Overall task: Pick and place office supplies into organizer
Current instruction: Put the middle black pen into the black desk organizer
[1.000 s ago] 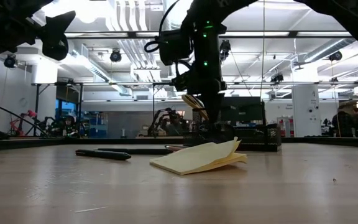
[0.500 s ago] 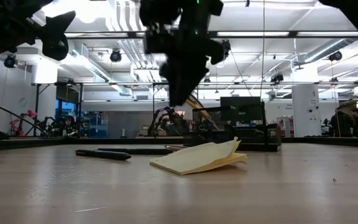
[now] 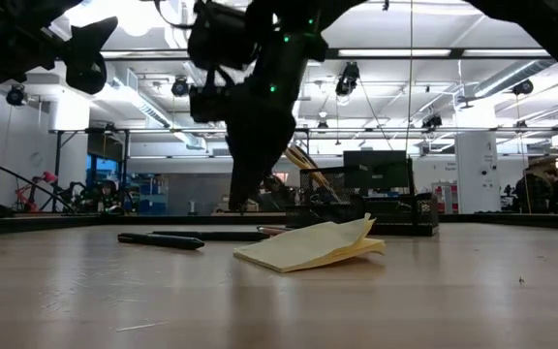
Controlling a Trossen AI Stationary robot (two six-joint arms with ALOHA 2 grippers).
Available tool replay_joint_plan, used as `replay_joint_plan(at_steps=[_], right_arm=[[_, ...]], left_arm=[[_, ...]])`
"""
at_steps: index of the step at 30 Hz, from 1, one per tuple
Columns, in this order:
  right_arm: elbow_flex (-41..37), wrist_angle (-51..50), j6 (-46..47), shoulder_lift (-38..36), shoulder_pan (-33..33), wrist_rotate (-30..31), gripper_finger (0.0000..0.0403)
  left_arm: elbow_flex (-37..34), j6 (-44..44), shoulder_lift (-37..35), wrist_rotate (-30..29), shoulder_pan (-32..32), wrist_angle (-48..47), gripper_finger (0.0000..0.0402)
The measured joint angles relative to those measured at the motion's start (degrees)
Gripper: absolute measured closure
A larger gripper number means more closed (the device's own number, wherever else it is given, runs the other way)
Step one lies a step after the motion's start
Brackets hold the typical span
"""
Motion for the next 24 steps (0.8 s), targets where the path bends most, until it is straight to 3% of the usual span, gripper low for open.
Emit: replay_joint_plan(at_steps=[17,24], right_arm=[[0.15,2.65,4.92,4.41,1.09,0.56,0.0282],[0.2,2.76,2.79,4.87,2.49,9.1,0.0311]], left_arm=[[0.0,0.0,0.0,0.02,0.02,-0.01,0.0201],[0.0,0.0,0.02,0.0,0.0,-0.01,0.0201]])
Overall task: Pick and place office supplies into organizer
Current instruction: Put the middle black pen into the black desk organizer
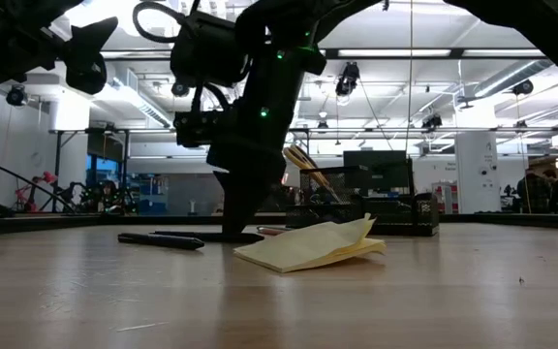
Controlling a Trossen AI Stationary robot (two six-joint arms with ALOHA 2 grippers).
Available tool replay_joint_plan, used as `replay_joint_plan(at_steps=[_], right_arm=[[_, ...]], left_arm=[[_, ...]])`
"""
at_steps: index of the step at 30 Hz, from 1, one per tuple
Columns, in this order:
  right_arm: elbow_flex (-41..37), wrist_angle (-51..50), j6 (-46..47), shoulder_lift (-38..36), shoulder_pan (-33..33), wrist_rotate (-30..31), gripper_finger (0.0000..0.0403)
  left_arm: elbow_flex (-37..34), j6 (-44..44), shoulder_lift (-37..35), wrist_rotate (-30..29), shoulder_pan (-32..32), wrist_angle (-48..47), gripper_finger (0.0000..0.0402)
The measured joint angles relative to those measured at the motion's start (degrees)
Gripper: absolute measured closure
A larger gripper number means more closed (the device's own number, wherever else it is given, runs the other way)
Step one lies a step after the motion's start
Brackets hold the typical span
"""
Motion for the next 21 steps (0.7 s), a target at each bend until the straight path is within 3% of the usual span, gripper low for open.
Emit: replay_joint_plan(at_steps=[3,9,15,21], right_arm=[[-0.02,0.01,-0.14,0.02,0.15,1.07,0.0335],[-0.79,-0.38,0.88,0.0,-0.58,-3.22,0.0379],[-0.66,-2.03,5.79,-0.67,-1.38,-3.71,0.0386],[2.29,-4.29,6.06,-4.35,-3.39,3.61,0.0388]], left_arm=[[0.0,0.0,0.04,0.02,0.0,0.0,0.0201],[0.0,0.0,-0.03,0.02,0.0,0.0,0.0201],[0.0,0.0,-0.01,0.01,0.0,0.02,0.0201],[0.0,0.0,0.07,0.0,0.02,0.0,0.0201]])
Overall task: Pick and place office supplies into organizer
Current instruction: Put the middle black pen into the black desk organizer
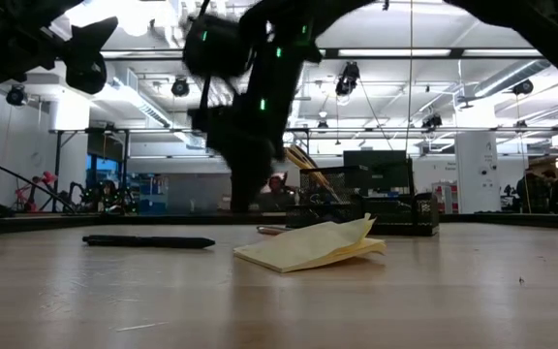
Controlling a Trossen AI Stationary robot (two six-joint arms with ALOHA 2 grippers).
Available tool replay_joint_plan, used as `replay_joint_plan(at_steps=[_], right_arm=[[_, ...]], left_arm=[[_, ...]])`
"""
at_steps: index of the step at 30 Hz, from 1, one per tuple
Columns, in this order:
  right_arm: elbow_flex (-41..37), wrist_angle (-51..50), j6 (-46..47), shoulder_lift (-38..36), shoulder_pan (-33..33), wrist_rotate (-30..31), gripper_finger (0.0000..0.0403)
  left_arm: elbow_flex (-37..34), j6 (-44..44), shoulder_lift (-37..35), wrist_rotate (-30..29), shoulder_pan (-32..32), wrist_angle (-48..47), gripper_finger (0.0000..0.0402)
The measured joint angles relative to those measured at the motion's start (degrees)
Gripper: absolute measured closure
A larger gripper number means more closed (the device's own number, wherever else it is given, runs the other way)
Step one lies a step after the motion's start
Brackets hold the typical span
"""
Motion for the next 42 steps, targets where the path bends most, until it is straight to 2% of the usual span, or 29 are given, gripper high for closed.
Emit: replay_joint_plan(at_steps=[3,7,13,19,22,30,36,40,42], right_arm=[[1.89,-2.56,1.73,-4.26,-1.69,4.26,0.0388],[1.37,-9.82,9.99,-7.68,-4.66,10.01,0.0389],[-3.53,-13.55,22.54,-15.82,-8.3,13.32,0.0389],[-15.07,-8.24,27.42,-22.81,-7.41,14.68,0.039],[-21.99,-6.25,31.11,-26.42,-6.03,18.07,0.039],[-36.19,11.6,36.78,-32.95,-3.41,19.3,0.039],[-39.48,18.51,37.84,-33.28,-2.43,24.58,0.039],[-39.7,18.82,37.81,-33.06,-3.03,31.7,0.039],[-39.66,18.68,37.5,-33.29,-4.1,32.82,0.039]], left_arm=[[0.0,0.0,-0.11,0.01,-0.01,0.04,0.0201],[0.0,0.0,-0.1,-0.01,-0.02,0.0,0.0201],[0.0,0.0,-0.04,0.02,-0.01,0.0,0.0201],[0.0,0.0,-0.17,0.0,0.0,-0.01,0.0201],[0.0,0.0,-0.07,0.01,0.0,-0.02,0.0201],[0.0,0.0,-0.15,0.0,0.0,-0.01,0.0201],[0.0,0.0,-0.05,0.01,-0.01,0.02,0.0201],[0.0,0.0,-0.12,0.0,-0.01,0.05,0.0201],[0.0,0.0,-0.09,0.01,-0.01,-0.05,0.0201]])
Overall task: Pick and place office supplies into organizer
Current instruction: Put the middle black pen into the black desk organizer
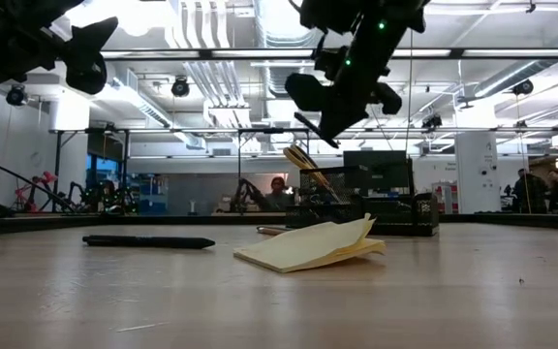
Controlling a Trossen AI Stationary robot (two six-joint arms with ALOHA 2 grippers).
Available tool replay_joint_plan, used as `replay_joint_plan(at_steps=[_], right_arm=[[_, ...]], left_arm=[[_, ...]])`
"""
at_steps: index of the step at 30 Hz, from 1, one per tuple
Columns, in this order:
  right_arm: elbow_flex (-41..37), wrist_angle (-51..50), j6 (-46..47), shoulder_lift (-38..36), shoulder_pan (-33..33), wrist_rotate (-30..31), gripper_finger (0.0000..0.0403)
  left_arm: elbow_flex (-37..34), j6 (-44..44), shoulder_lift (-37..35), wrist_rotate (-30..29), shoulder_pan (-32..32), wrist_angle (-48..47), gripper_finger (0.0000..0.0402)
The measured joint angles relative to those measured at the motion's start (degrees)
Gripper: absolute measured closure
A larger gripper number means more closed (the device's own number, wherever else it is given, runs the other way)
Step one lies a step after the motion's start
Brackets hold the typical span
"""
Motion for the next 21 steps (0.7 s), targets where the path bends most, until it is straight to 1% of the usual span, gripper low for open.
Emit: replay_joint_plan(at_steps=[2,5,9,11,15,17,21], right_arm=[[-0.69,-0.09,-0.01,0.04,-1.43,-0.94,0.039],[-1.82,-0.04,-0.4,0.61,-3.28,-4.4,0.039],[-4.47,1.18,-1.27,0.69,-4.3,-6.91,0.039],[-6.15,1.93,0.13,0.8,-4.84,-8.16,0.0386],[-7.97,2.61,3.18,0.76,-5.61,-8.04,0.0354],[-8.19,2.71,3.26,0.74,-5.53,-7.44,0.0331],[-7.19,1.75,2.03,0.67,-5.52,-8.17,0.0288]], left_arm=[[0.0,0.0,0.03,0.01,-0.01,0.06,0.0201],[0.0,0.0,0.0,0.0,0.0,0.04,0.0201],[0.0,0.0,0.0,0.0,-0.01,0.02,0.0201],[0.0,0.0,0.09,-0.01,-0.01,0.06,0.0201],[0.0,0.0,0.0,-0.01,-0.01,0.07,0.0201],[0.0,0.0,0.02,-0.01,0.01,0.05,0.0201],[0.0,0.0,0.0,0.0,0.01,0.04,0.0201]])
